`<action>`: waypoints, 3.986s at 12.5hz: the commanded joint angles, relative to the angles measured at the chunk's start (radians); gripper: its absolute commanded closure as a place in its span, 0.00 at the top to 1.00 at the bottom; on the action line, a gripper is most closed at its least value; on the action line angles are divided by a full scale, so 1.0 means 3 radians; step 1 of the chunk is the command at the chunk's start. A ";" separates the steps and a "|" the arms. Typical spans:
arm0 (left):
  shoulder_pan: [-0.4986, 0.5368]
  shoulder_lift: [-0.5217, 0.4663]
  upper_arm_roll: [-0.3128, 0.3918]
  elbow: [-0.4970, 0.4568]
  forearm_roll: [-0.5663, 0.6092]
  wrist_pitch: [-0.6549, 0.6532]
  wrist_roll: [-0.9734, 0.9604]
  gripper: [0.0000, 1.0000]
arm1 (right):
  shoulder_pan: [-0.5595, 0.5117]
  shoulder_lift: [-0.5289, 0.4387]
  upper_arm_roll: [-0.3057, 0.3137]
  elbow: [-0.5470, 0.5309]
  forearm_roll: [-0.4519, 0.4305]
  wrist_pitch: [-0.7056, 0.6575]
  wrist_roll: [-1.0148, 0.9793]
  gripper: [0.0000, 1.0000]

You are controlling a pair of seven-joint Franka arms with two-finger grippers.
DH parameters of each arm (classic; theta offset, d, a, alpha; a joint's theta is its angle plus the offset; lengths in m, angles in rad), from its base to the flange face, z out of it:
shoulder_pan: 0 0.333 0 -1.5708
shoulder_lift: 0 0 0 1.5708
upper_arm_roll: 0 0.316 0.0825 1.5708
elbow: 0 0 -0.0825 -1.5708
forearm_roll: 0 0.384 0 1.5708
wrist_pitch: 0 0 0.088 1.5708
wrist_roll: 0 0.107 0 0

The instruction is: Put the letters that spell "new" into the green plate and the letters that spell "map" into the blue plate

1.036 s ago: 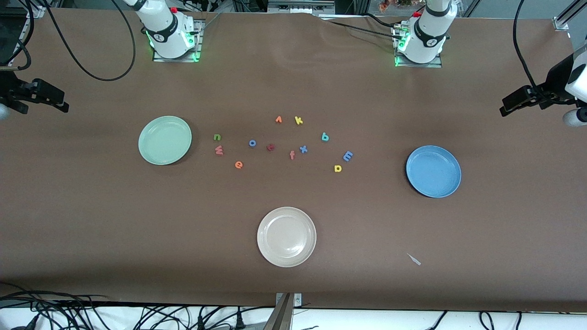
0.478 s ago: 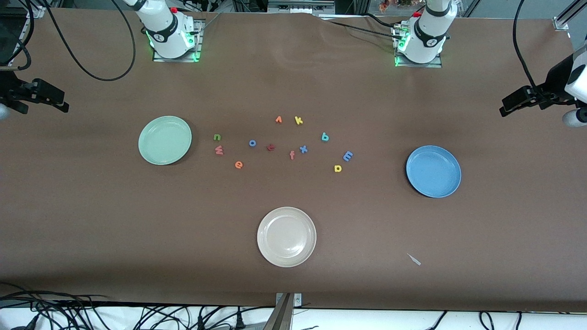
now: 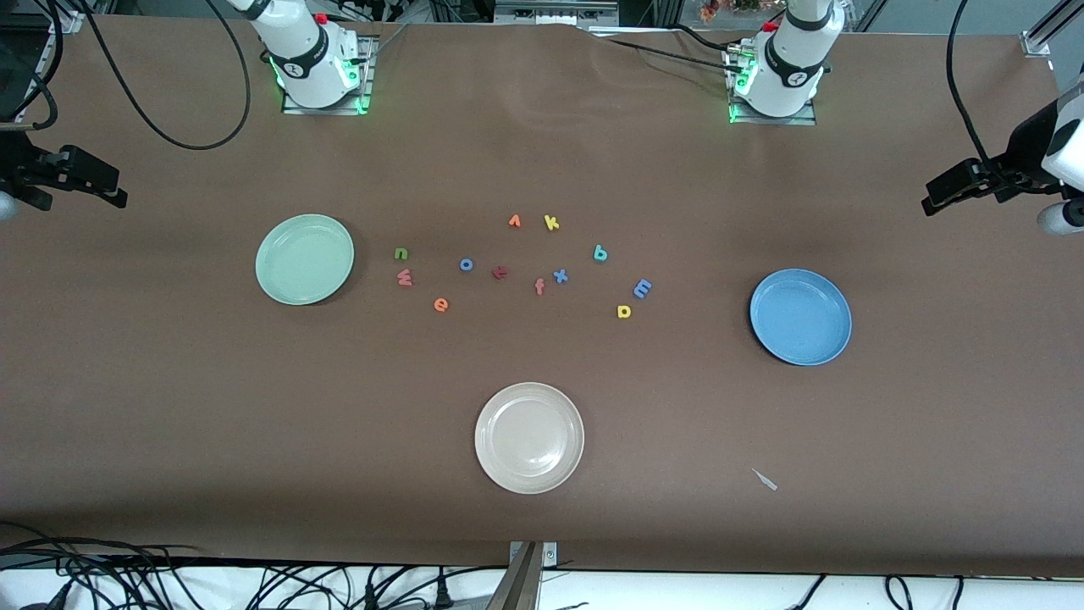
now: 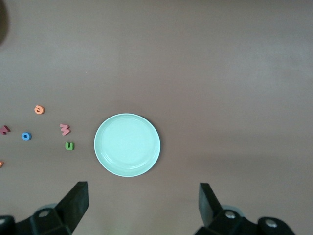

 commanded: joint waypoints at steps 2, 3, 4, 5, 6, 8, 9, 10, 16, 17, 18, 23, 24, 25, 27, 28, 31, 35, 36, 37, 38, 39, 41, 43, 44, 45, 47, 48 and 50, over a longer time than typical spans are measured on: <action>0.0000 -0.0003 -0.0015 0.0023 0.0069 -0.0041 0.0052 1.00 | -0.0026 -0.0012 0.0024 0.0008 0.0006 -0.0035 -0.0003 1.00; 0.0000 -0.0003 -0.0015 0.0028 0.0069 -0.0041 0.0052 1.00 | -0.0026 -0.0012 0.0024 0.0008 0.0006 -0.0040 -0.0003 1.00; 0.0000 -0.0003 -0.0015 0.0028 0.0069 -0.0041 0.0047 1.00 | -0.0026 -0.0012 0.0024 0.0008 0.0006 -0.0035 -0.0003 1.00; 0.0000 -0.0003 -0.0015 0.0028 0.0069 -0.0036 0.0047 1.00 | -0.0026 -0.0007 0.0024 0.0008 0.0006 -0.0035 -0.0003 1.00; 0.0000 -0.0003 -0.0015 0.0028 0.0069 -0.0036 0.0047 1.00 | -0.0026 -0.0012 0.0024 0.0008 0.0006 -0.0035 -0.0003 1.00; 0.0000 -0.0003 -0.0015 0.0023 0.0069 -0.0036 0.0047 1.00 | -0.0026 -0.0007 0.0024 0.0008 0.0006 -0.0035 -0.0003 1.00; 0.0000 0.0002 -0.0015 0.0023 0.0069 -0.0036 0.0047 1.00 | -0.0026 -0.0012 0.0024 0.0008 0.0006 -0.0035 -0.0003 1.00; 0.0000 0.0002 -0.0015 0.0028 0.0069 -0.0036 0.0047 1.00 | -0.0026 -0.0007 0.0024 0.0008 0.0006 -0.0035 -0.0003 1.00; 0.0000 0.0002 -0.0015 0.0023 0.0069 -0.0036 0.0047 1.00 | -0.0026 -0.0012 0.0024 0.0008 0.0006 -0.0040 -0.0003 1.00; 0.0000 0.0002 -0.0015 0.0023 0.0069 -0.0036 0.0047 1.00 | -0.0026 -0.0012 0.0024 0.0008 0.0006 -0.0040 -0.0003 1.00; 0.0000 0.0002 -0.0015 0.0023 0.0069 -0.0036 0.0047 1.00 | -0.0026 -0.0007 0.0024 0.0008 0.0006 -0.0040 -0.0003 1.00; 0.0000 0.0002 -0.0010 0.0023 0.0069 -0.0036 0.0047 1.00 | -0.0026 -0.0012 0.0024 0.0003 0.0006 -0.0040 -0.0003 1.00; 0.0000 0.0002 -0.0015 0.0023 0.0069 -0.0031 0.0047 1.00 | -0.0026 -0.0007 0.0024 0.0008 0.0006 -0.0040 -0.0003 1.00; 0.0000 0.0002 -0.0010 0.0023 0.0069 -0.0031 0.0047 1.00 | -0.0026 -0.0007 0.0024 0.0008 0.0006 -0.0040 -0.0003 1.00; 0.0000 0.0002 -0.0015 0.0023 0.0069 -0.0036 0.0047 1.00 | -0.0026 -0.0007 0.0024 0.0003 0.0006 -0.0040 -0.0003 1.00; 0.0000 0.0002 -0.0015 0.0023 0.0069 -0.0031 0.0047 1.00 | -0.0026 -0.0007 0.0019 0.0008 0.0006 -0.0040 -0.0003 1.00; 0.0000 0.0002 -0.0015 0.0023 0.0069 -0.0031 0.0047 1.00 | -0.0026 -0.0007 0.0024 0.0003 0.0006 -0.0040 -0.0003 1.00; 0.0000 0.0002 -0.0015 0.0023 0.0069 -0.0026 0.0052 1.00 | -0.0026 -0.0007 0.0019 0.0008 0.0006 -0.0040 -0.0003 1.00; 0.0000 0.0002 -0.0015 0.0023 0.0069 -0.0026 0.0047 1.00 | -0.0026 -0.0007 0.0019 0.0003 0.0006 -0.0040 -0.0003 1.00; 0.0000 0.0002 -0.0015 0.0023 0.0069 -0.0026 0.0047 1.00 | -0.0026 -0.0007 0.0019 0.0008 0.0011 -0.0035 -0.0003 1.00; 0.0000 0.0002 -0.0015 0.0023 0.0069 -0.0026 0.0047 1.00 | -0.0026 -0.0002 0.0019 0.0008 0.0011 -0.0040 -0.0008 1.00; 0.0000 0.0002 -0.0015 0.0023 0.0069 -0.0026 0.0047 1.00 | -0.0026 -0.0002 0.0019 0.0003 0.0011 -0.0055 -0.0018 1.00; 0.0000 0.0093 -0.0010 0.0053 0.0053 -0.0005 0.0011 1.00 | -0.0016 -0.0002 0.0029 0.0008 0.0016 -0.0173 -0.0008 1.00; -0.0050 0.0262 -0.0015 0.0074 -0.0044 0.0127 0.0006 1.00 | 0.0045 0.0013 0.0045 0.0008 0.0021 -0.0173 0.0023 1.00; -0.0071 0.0374 -0.0025 0.0079 -0.0039 0.0209 0.0011 1.00 | 0.0131 0.0064 0.0050 0.0003 0.0026 -0.0178 0.0023 1.00; -0.0112 0.0619 -0.0030 0.0084 -0.0034 0.0220 0.0016 1.00 | 0.0233 0.0115 0.0045 -0.0023 0.0031 -0.0178 0.0053 1.00; -0.0336 0.0851 -0.0025 0.0110 0.0002 0.0220 0.0006 1.00 | 0.0382 0.0330 0.0050 -0.0033 0.0123 -0.0173 0.0054 1.00; -0.0433 0.0968 -0.0030 0.0125 -0.0043 0.0225 0.0011 1.00 | 0.0489 0.0457 0.0050 -0.0033 0.0149 -0.0158 0.0054 1.00; -0.0765 0.1203 -0.0030 0.0161 -0.0156 0.0245 0.0001 1.00 | 0.0714 0.0713 0.0045 -0.0084 0.0149 0.0015 0.0069 1.00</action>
